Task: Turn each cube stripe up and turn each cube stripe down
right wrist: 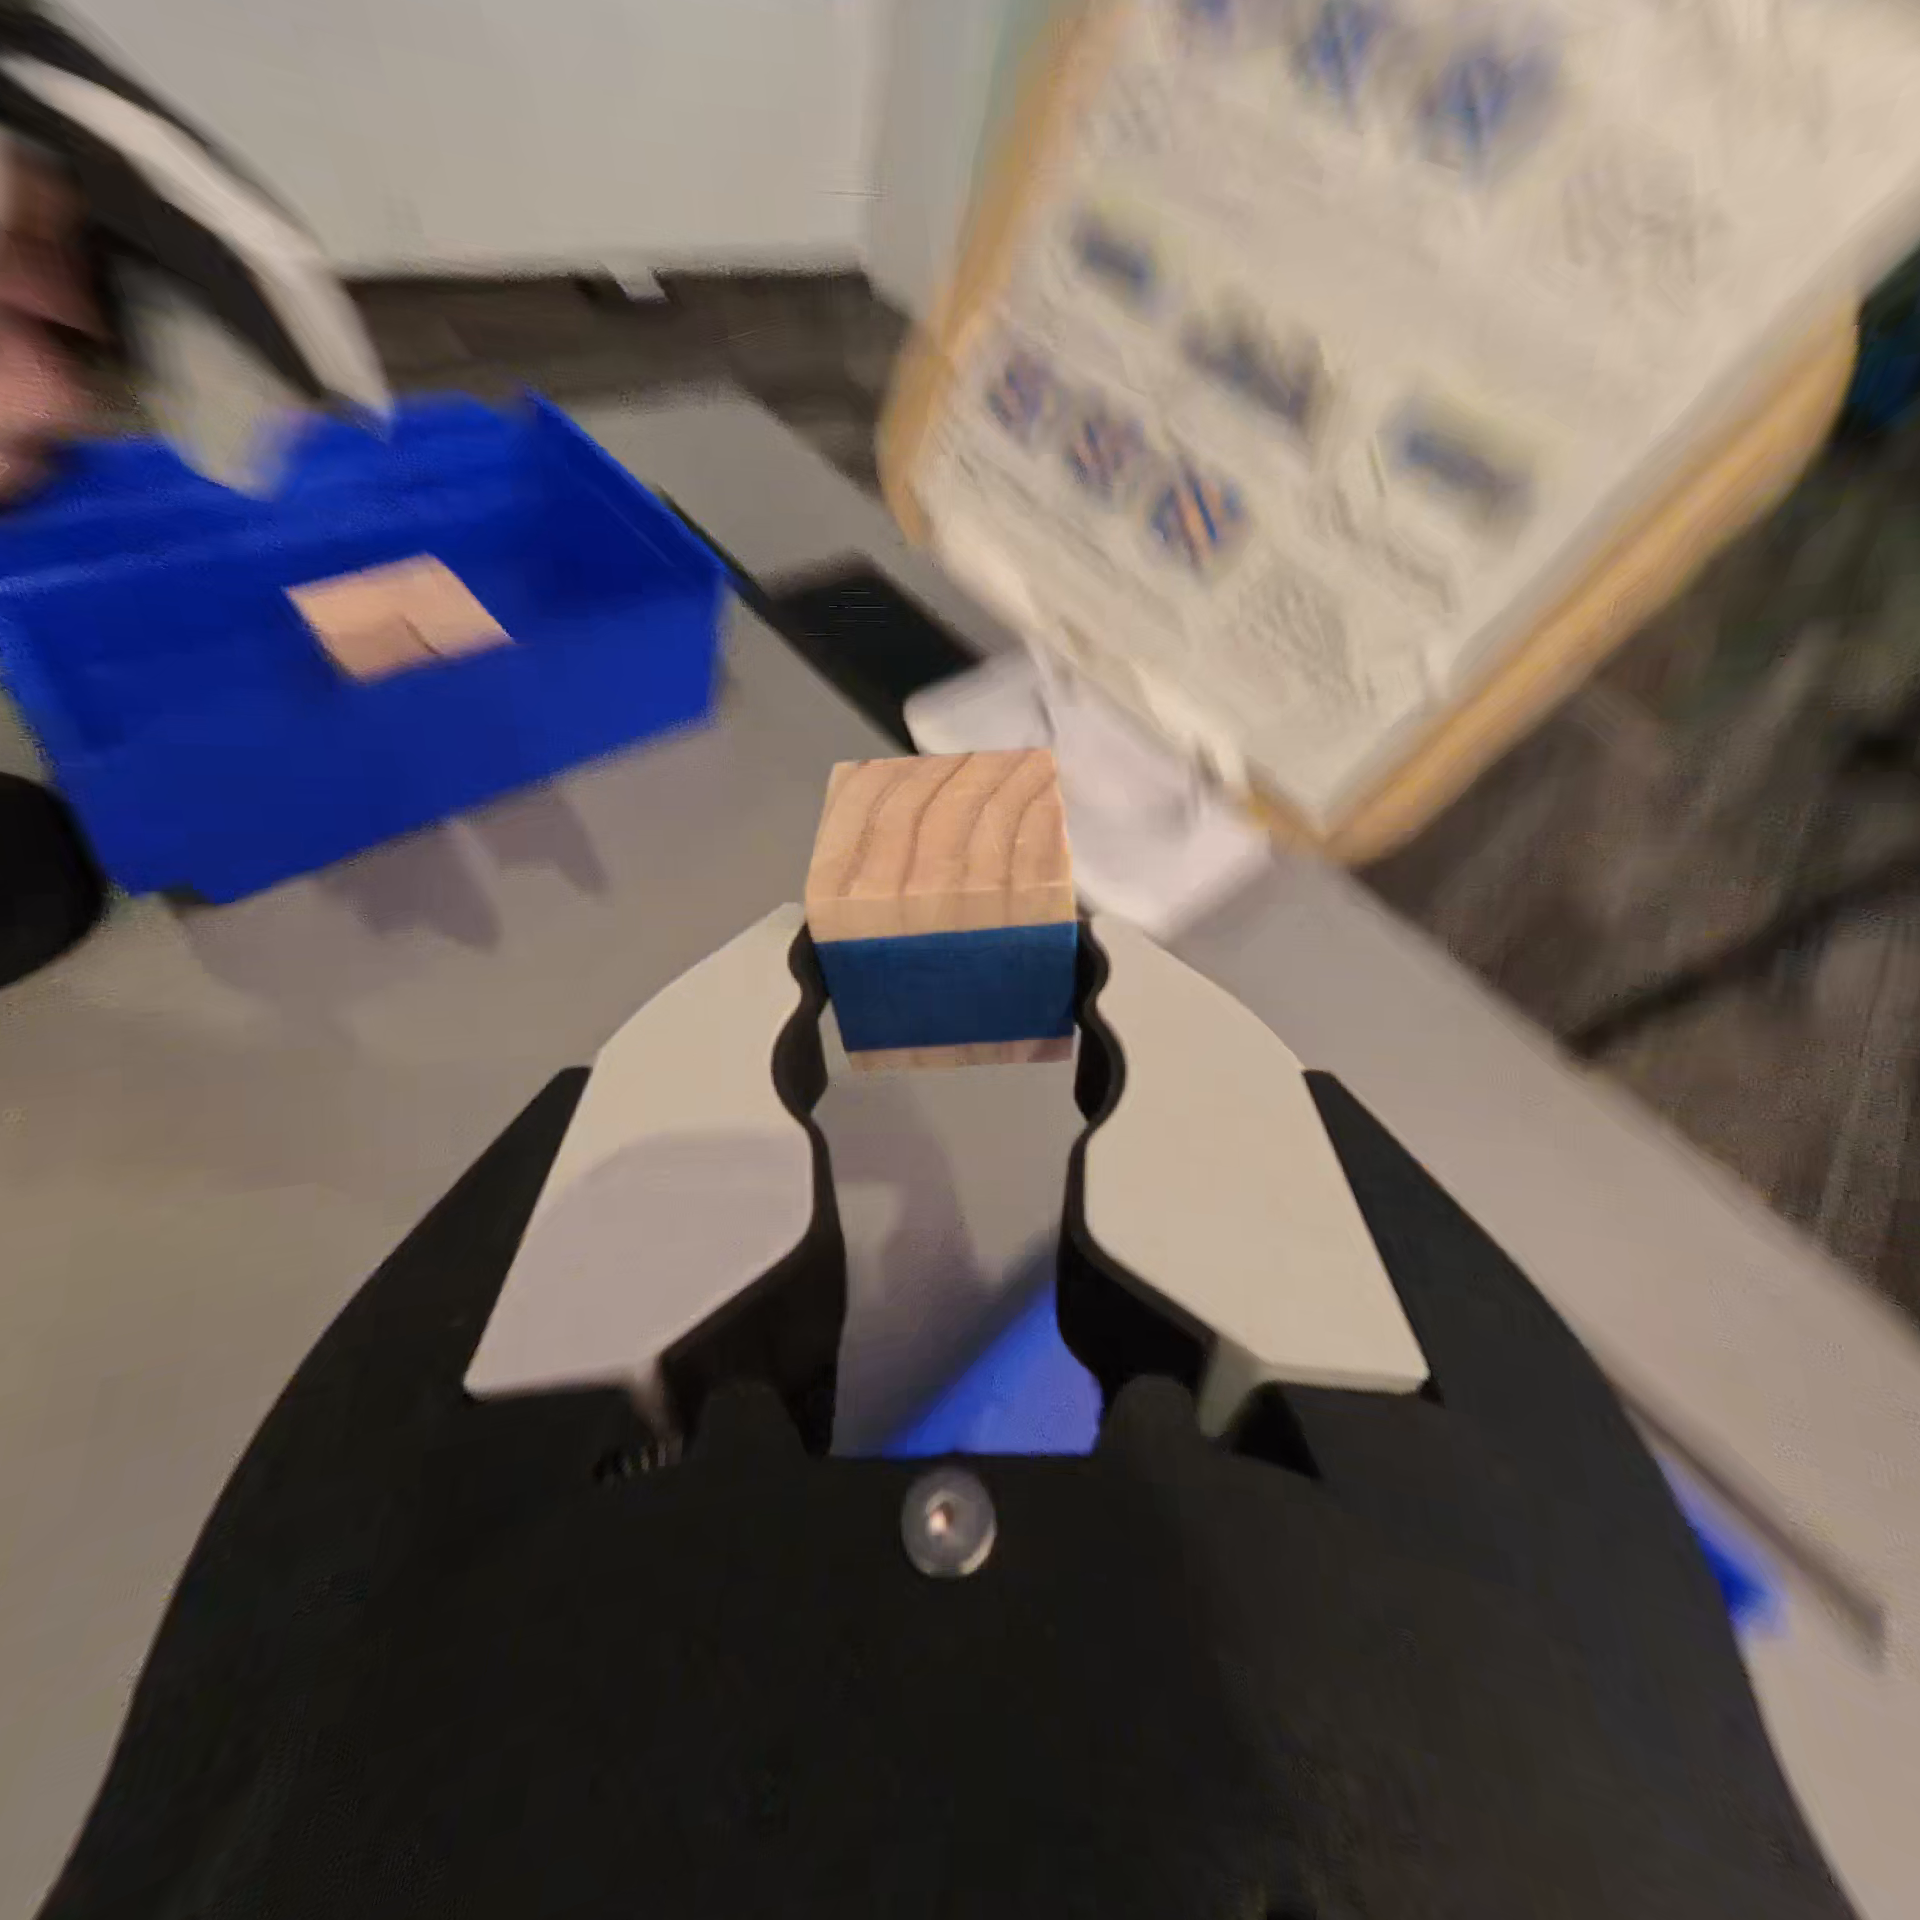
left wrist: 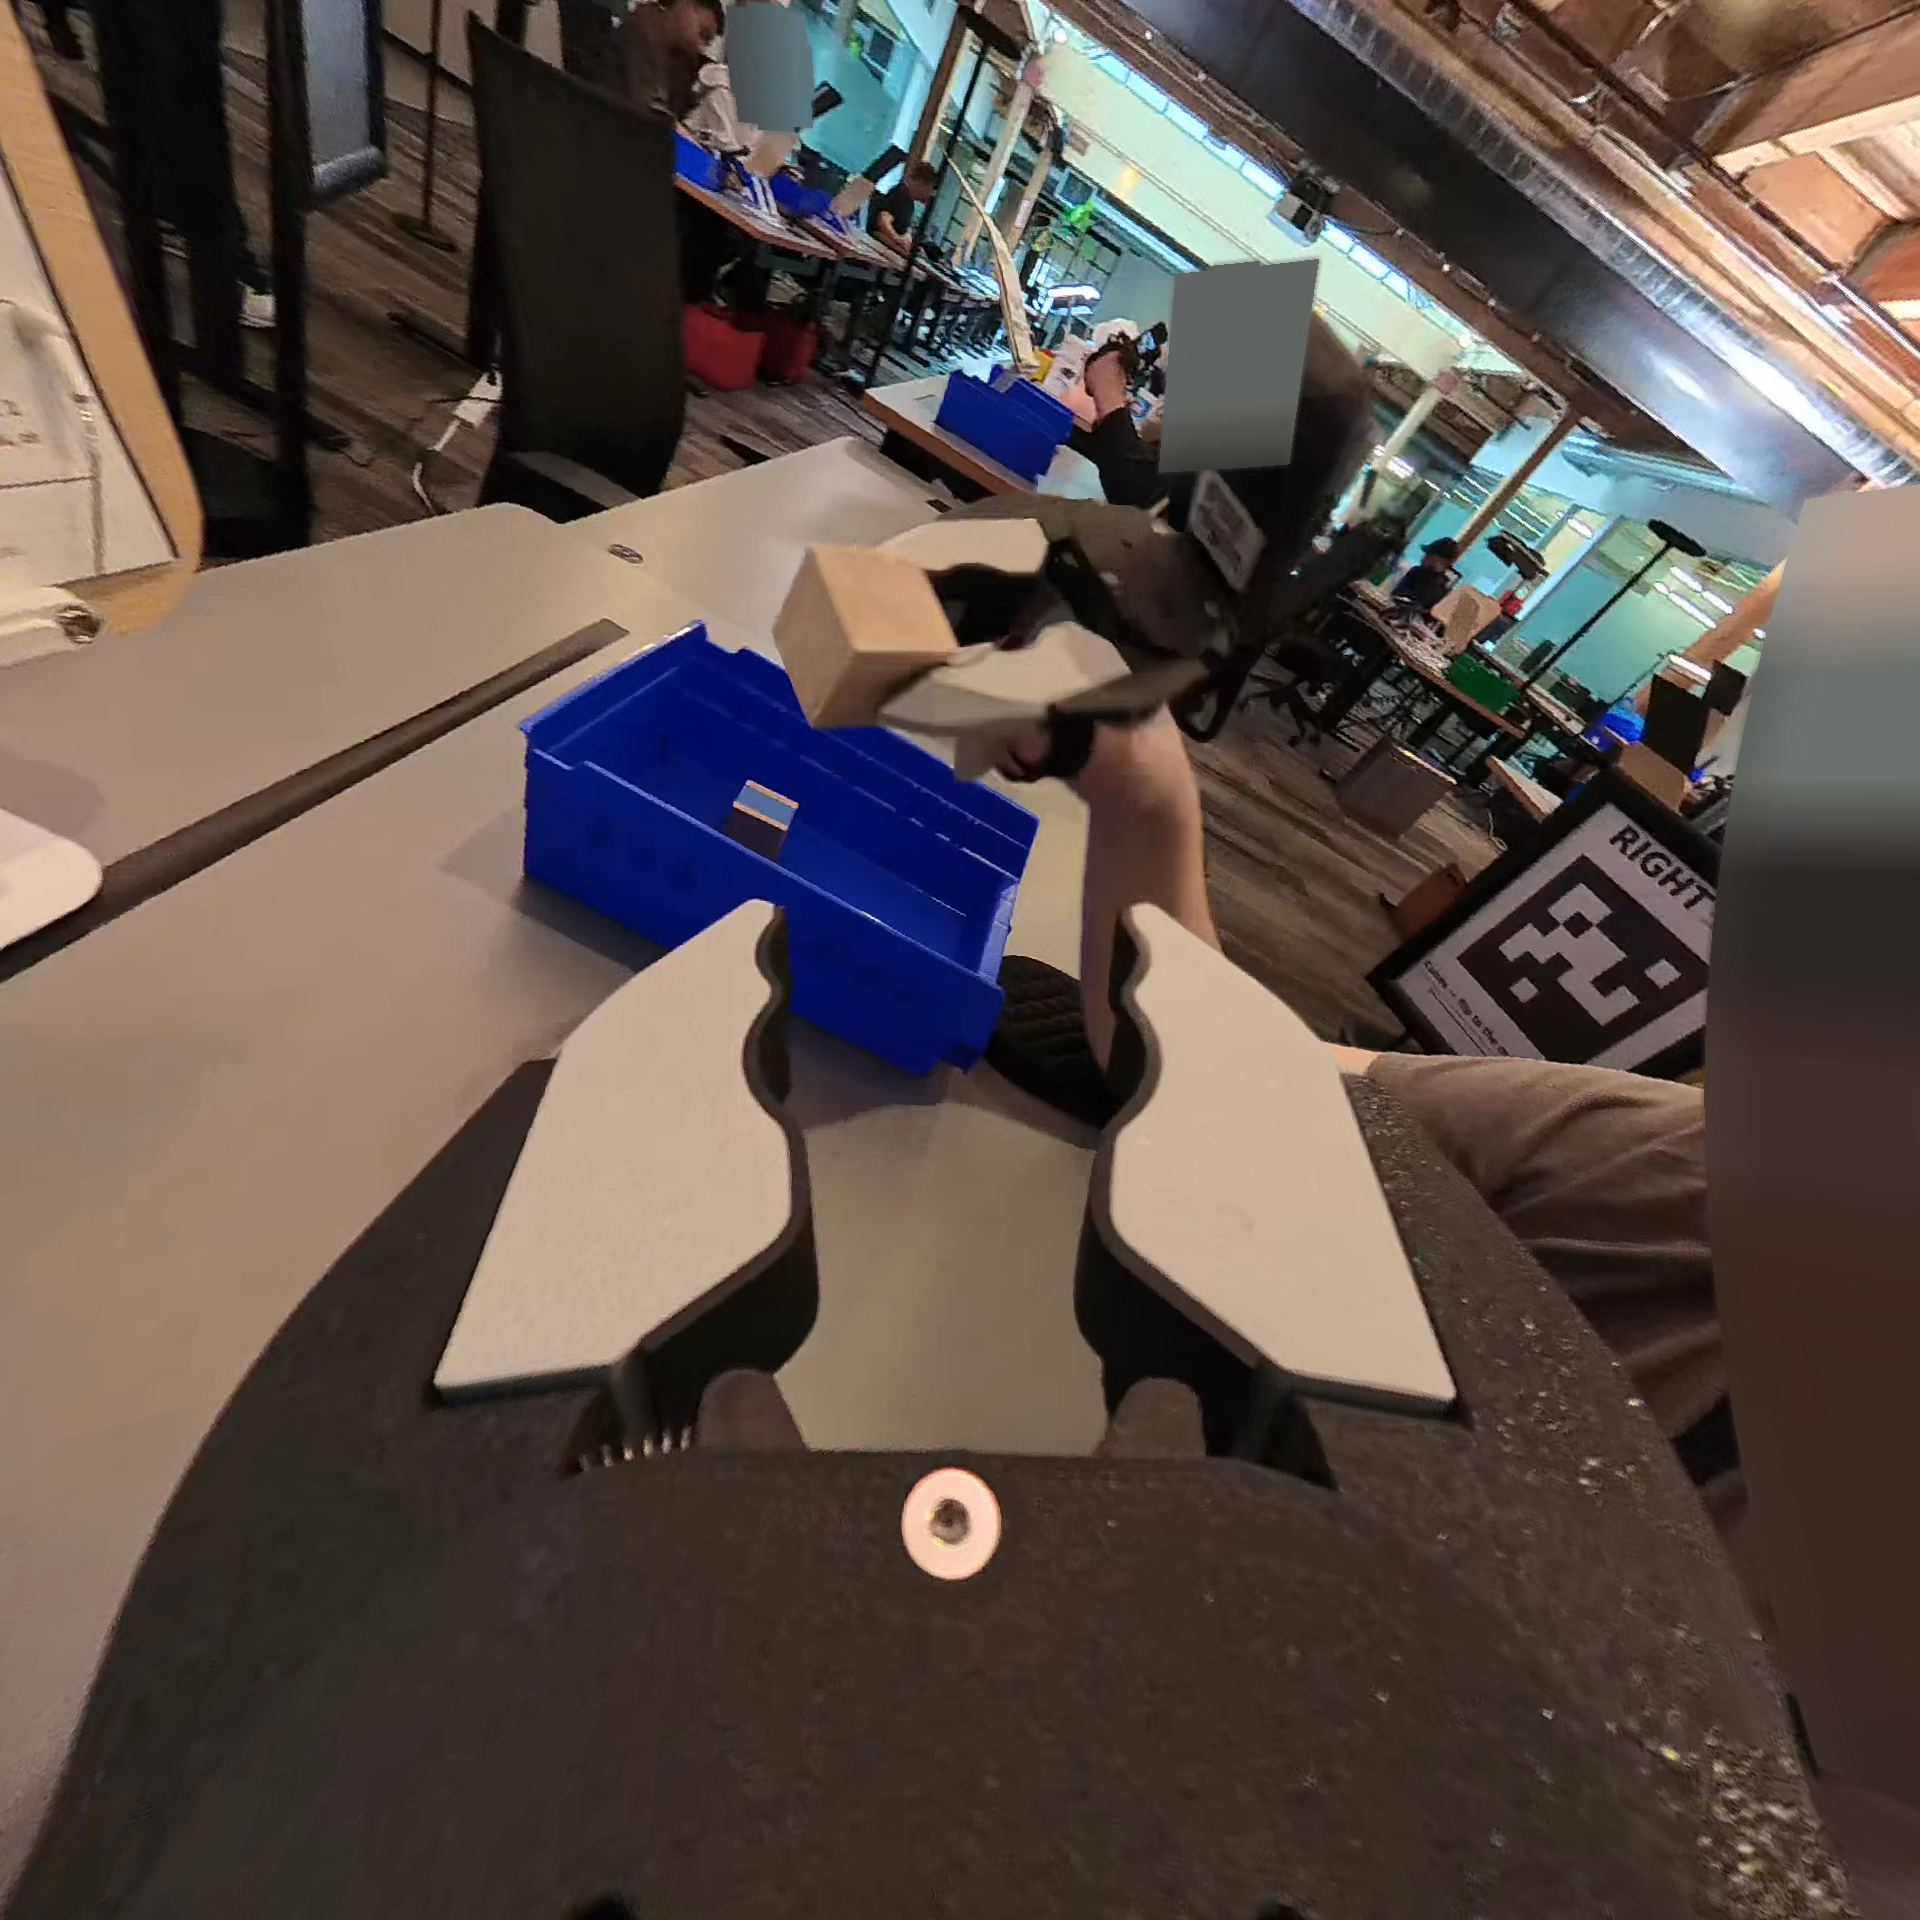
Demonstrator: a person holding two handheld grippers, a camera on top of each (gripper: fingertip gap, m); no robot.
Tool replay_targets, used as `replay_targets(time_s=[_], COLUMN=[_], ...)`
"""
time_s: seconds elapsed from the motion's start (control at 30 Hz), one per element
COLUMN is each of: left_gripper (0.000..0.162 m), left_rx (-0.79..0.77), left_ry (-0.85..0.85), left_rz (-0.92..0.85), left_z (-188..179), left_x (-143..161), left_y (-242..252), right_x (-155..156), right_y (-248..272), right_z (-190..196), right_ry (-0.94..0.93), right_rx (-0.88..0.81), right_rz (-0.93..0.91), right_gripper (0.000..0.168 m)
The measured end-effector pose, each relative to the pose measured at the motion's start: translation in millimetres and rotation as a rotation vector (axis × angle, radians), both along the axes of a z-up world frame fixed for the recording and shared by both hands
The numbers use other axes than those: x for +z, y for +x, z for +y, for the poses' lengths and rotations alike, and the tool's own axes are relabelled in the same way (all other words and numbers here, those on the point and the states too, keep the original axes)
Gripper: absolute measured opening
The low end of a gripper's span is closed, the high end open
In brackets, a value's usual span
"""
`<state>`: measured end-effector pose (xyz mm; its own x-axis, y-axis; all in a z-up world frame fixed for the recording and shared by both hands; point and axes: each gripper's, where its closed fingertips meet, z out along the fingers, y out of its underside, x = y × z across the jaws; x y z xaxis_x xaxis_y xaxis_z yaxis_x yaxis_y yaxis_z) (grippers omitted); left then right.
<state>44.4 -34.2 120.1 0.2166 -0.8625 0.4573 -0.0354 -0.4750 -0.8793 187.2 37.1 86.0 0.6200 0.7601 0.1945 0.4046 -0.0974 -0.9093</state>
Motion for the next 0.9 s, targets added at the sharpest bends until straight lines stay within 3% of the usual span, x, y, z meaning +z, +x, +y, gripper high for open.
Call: replay_targets(time_s=[0.1,0.2,0.37,0.5,0.9], left_gripper=[0.057,0.058,0.058,0.058,0.06], left_rx=[0.046,0.063,0.073,0.083,0.134], left_ry=[0.016,0.032,0.02,0.021,0.019], left_rz=[0.033,0.059,0.065,0.082,0.105], left_z=[3.1,4.9,8.5,10.8,17.3], left_x=[-1.3,-2.3,-4.3,-7.0,-10.6], left_y=[-7.5,-9.8,-11.2,-11.3,-18.5], right_x=[-61.5,-128.3,-198.2,-215.6,-225.4], right_y=[76.3,116.8,150.4,154.7,156.0], right_z=[26.6,36.3,33.2,34.9,39.4], right_ry=[-0.384,-0.679,-0.928,-0.976,-0.969], right_rx=[-0.234,-0.358,-0.522,-0.557,-0.554], right_rz=[-0.05,-0.152,-0.393,-0.431,-0.488], right_gripper=[0.046,0.046,0.047,0.047,0.05])
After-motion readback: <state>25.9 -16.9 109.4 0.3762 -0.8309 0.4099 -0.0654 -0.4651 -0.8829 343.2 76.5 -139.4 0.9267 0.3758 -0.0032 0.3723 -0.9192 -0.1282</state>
